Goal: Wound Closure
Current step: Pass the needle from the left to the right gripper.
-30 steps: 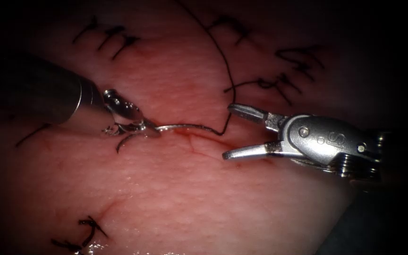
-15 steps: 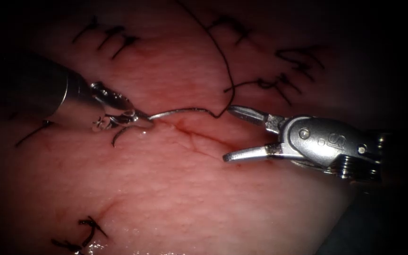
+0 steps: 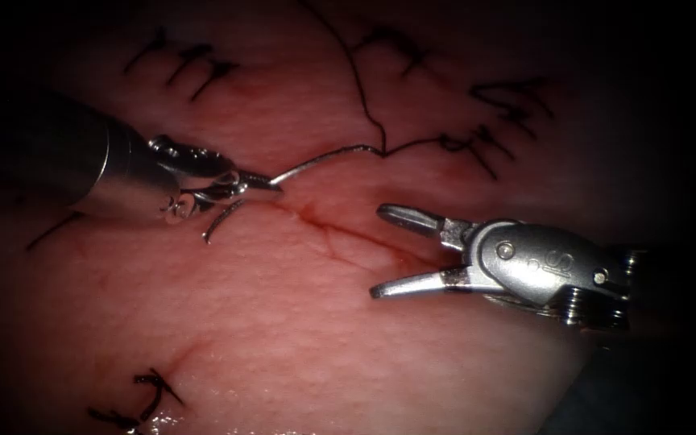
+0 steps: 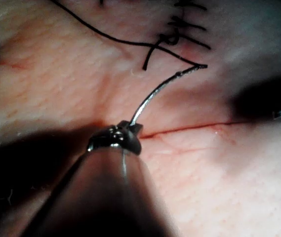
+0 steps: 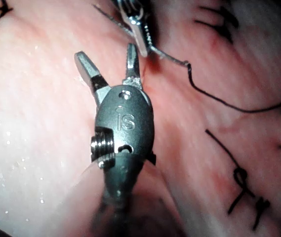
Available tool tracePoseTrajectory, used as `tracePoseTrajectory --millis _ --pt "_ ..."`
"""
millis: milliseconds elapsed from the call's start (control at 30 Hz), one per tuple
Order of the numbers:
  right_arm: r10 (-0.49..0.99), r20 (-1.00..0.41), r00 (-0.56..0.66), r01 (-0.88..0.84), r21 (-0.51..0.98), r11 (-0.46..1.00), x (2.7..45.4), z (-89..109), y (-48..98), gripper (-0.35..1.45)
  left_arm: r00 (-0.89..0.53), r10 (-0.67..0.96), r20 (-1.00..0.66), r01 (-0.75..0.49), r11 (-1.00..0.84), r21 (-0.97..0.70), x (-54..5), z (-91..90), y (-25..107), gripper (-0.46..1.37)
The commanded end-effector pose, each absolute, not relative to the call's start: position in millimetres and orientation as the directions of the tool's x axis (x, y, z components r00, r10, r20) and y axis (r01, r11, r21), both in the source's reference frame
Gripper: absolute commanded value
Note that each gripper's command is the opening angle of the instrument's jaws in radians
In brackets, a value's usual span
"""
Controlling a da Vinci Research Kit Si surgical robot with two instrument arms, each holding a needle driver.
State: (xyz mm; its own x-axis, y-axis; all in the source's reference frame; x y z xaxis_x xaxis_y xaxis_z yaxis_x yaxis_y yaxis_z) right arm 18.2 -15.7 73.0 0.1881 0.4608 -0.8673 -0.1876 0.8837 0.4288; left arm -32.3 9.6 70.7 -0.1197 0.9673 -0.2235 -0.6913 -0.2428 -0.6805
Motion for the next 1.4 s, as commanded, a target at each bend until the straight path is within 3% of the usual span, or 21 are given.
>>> tracePoseTrajectory --millis 33,500,667,967,1067,1233,1400 --pt "0.476 -0.859 0.188 -0.198 0.441 0.875 18.2 73.2 -15.9 0.89 -0.098 0.969 -0.228 -0.660 -0.234 -0.714 -32.5 70.4 9.4 -0.35" --pt "0.597 -0.784 0.168 -0.340 0.523 0.782 16.8 76.9 -16.4 0.85 0.069 0.962 -0.264 -0.524 -0.190 -0.831 -34.4 67.7 9.2 -0.35" --pt "0.649 -0.757 0.079 -0.423 0.564 0.709 15.8 78.1 -16.3 0.73 0.135 0.950 -0.283 -0.497 -0.182 -0.848 -35.0 66.9 9.1 -0.35" --pt "0.650 -0.752 -0.113 -0.498 0.609 0.618 14.9 78.0 -15.0 0.82 0.213 0.929 -0.303 -0.465 -0.176 -0.867 -37.0 64.5 7.7 -0.35" --pt "0.652 -0.747 -0.130 -0.494 0.619 0.611 14.7 77.2 -14.7 0.94 0.214 0.919 -0.331 -0.462 -0.203 -0.863 -37.5 62.8 7.4 -0.35" --pt "0.660 -0.732 -0.168 -0.465 0.649 0.602 14.7 74.7 -14.4 0.97 0.220 0.891 -0.396 -0.456 -0.265 -0.850 -37.9 59.4 7.6 -0.35" --pt "0.645 -0.741 -0.184 -0.448 0.648 0.616 14.9 71.1 -13.7 0.85 0.236 0.869 -0.435 -0.451 -0.298 -0.841 -38.0 57.5 8.2 -0.35"
